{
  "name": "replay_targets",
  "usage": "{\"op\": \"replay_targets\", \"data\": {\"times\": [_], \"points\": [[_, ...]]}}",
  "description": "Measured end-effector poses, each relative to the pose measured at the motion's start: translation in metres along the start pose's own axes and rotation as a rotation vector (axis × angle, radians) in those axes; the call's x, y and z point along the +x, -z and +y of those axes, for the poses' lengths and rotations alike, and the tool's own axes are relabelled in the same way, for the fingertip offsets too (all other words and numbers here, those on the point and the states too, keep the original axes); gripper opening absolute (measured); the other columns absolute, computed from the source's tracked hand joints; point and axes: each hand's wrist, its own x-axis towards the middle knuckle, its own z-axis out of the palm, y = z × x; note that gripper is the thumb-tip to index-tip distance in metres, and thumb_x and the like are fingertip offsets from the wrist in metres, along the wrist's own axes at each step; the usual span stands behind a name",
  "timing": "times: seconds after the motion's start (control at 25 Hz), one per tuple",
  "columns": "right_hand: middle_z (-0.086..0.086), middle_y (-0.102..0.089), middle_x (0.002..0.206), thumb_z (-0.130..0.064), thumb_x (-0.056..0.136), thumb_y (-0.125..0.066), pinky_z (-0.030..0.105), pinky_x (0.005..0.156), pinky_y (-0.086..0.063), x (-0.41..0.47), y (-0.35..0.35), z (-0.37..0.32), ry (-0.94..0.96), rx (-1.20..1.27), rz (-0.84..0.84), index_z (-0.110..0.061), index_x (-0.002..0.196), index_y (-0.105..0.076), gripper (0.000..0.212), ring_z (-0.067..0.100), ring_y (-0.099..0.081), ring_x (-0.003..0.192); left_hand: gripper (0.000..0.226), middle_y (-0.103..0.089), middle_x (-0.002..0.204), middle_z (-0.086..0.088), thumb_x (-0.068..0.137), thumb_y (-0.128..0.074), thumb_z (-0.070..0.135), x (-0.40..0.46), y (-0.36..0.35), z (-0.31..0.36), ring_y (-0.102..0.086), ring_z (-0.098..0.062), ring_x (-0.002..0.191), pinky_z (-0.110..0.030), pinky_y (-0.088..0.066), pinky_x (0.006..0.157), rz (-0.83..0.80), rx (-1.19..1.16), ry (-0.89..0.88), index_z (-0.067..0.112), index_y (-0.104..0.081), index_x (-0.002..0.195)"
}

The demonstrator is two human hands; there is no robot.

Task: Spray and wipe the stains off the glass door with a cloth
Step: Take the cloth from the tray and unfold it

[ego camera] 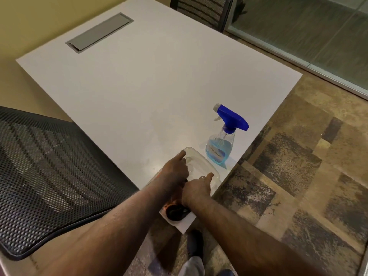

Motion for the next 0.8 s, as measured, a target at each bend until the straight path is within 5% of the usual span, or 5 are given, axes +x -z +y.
{"op": "replay_targets", "data": {"times": [0.28,0.48,0.64,0.8], "points": [[0.003,-0.069,0.093,-0.034,0.089,-0.059,0.059,0.111,-0.007,0.009,-0.01,-0.003,-0.06,0.275,0.111,-0.02,0.09,-0.065,0.016,0.025,-0.061,0.102,0.019,-0.071,0.113,-0.001,0.092,-0.062,0.031,-0.001,-0.001,0.001,-0.053,-0.019,0.122,-0.042,-0.003,0.121,-0.009,0.067,0.013,0.018,-0.074,0.1],[0.002,-0.069,0.098,-0.033,0.09,-0.061,0.051,0.113,-0.011,0.009,-0.014,0.0,-0.032,0.424,0.19,-0.021,0.093,-0.064,0.013,0.021,-0.061,0.102,0.023,-0.069,0.114,0.0,0.095,-0.057,0.035,-0.009,0.004,-0.002,-0.056,-0.018,0.116,-0.041,-0.012,0.118,0.021,0.089,0.017,0.019,-0.073,0.102],[0.003,-0.068,0.103,-0.03,0.091,-0.061,0.048,0.113,-0.015,0.0,-0.008,-0.001,-0.017,0.467,0.255,-0.021,0.098,-0.064,0.011,0.021,-0.06,0.105,0.017,-0.073,0.093,0.002,0.093,-0.059,0.026,-0.024,0.015,-0.001,-0.062,-0.017,0.1,-0.04,-0.013,0.118,0.049,0.034,0.043,0.019,-0.073,0.088],[0.006,-0.064,0.107,-0.025,0.092,-0.061,0.044,0.107,-0.03,-0.016,0.001,0.005,-0.009,0.548,0.325,-0.017,0.101,-0.063,0.012,0.023,-0.057,0.104,0.021,-0.072,0.093,-0.001,0.096,-0.048,0.02,-0.046,0.031,-0.004,-0.063,-0.021,0.099,-0.04,-0.009,0.119,0.107,-0.016,0.114,0.016,-0.069,0.092]]}}
